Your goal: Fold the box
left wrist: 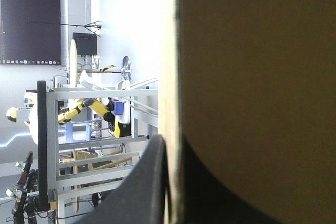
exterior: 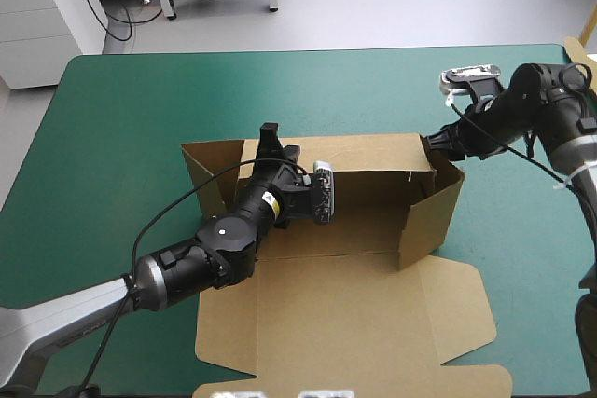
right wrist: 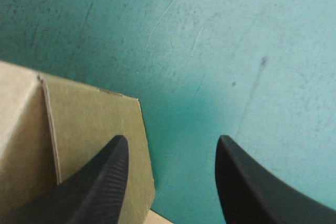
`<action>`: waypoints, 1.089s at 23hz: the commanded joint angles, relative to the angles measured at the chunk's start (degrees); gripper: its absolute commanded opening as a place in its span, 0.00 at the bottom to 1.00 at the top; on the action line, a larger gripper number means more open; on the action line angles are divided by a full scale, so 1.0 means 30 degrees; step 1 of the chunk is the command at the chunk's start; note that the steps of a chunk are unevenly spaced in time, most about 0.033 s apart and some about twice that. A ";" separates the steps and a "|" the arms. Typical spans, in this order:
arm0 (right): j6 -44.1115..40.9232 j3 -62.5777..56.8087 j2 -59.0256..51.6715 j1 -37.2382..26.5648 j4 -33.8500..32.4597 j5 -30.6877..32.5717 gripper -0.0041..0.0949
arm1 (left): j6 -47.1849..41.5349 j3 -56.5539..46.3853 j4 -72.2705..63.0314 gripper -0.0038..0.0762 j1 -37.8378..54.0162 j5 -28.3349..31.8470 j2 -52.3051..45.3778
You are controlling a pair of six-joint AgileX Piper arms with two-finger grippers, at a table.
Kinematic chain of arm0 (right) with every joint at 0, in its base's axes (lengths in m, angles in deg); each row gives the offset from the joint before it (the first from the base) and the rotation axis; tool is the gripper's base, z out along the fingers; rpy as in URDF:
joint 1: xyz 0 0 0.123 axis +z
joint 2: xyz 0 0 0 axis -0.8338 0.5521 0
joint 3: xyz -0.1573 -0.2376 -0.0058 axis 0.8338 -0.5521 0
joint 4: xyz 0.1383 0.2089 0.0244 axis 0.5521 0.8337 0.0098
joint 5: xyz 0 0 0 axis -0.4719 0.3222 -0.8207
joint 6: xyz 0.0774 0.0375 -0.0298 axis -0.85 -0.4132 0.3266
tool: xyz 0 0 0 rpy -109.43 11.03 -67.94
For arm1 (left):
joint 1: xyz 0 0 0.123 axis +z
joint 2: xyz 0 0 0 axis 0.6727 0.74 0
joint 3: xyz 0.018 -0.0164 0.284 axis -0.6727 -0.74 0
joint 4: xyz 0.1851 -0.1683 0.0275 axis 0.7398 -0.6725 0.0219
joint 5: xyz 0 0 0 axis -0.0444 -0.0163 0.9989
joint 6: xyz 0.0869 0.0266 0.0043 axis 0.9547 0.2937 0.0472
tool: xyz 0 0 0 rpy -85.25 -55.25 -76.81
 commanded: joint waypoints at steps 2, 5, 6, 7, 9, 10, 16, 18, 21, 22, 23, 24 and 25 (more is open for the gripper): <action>0.0659 -0.1448 -0.2193 -0.0069 0.0462 -0.0453 0.51 | -0.0194 0.0376 0.0050 0.04 -0.0147 0.0036 -0.0671; 0.1513 -0.2699 -0.3201 -0.0069 0.1285 -0.0453 0.51 | -0.0194 0.0376 0.0050 0.04 -0.0147 0.0036 -0.0671; 0.2318 -0.3216 -0.3729 -0.0069 0.2293 -0.0453 0.50 | -0.0194 0.0376 0.0050 0.04 -0.0147 0.0036 -0.0671; 0.2940 -0.3512 -0.4107 -0.0069 0.3097 -0.0492 0.50 | -0.0194 0.0376 0.0050 0.04 -0.0147 0.0074 -0.0671; 0.3596 -0.4056 -0.4625 -0.0069 0.3665 -0.0492 0.48 | -0.0194 0.0376 0.0050 0.04 -0.0147 0.0074 -0.0671; 0.3870 -0.4304 -0.4901 -0.0069 0.3694 -0.0492 0.48 | -0.0194 0.0376 0.0050 0.04 -0.0147 0.0074 -0.0671; 0.4977 -0.5856 -0.6203 -0.0069 0.4268 -0.0492 0.48 | -0.0194 0.0376 0.0050 0.04 -0.0147 0.0074 -0.0671; 0.5281 -0.6324 -0.6386 -0.0069 0.4669 -0.0949 0.48 | -0.0194 0.0376 0.0050 0.04 -0.0147 0.0074 -0.0671; 0.5181 -0.6778 -0.6467 -0.0069 0.4138 -0.2034 0.48 | -0.0194 0.0376 0.0050 0.04 -0.0147 0.0074 -0.0671; 0.5181 -0.6883 -0.6462 -0.0069 0.4137 -0.2441 0.48 | -0.0194 0.0376 0.0050 0.04 -0.0147 0.0074 -0.0671; 0.5181 -0.6979 -0.6476 -0.0069 0.4223 -0.2708 0.48 | -0.0194 0.0376 0.0050 0.04 -0.0147 0.0098 -0.0671; 0.5181 -0.7065 -0.6476 -0.0069 0.4422 -0.2879 0.48 | -0.0194 0.0376 0.0050 0.04 -0.0147 0.0116 -0.0671; 0.5181 -0.7130 -0.6476 -0.0069 0.4621 -0.3013 0.48 | -0.0194 0.0376 0.0050 0.04 -0.0147 0.0164 -0.0671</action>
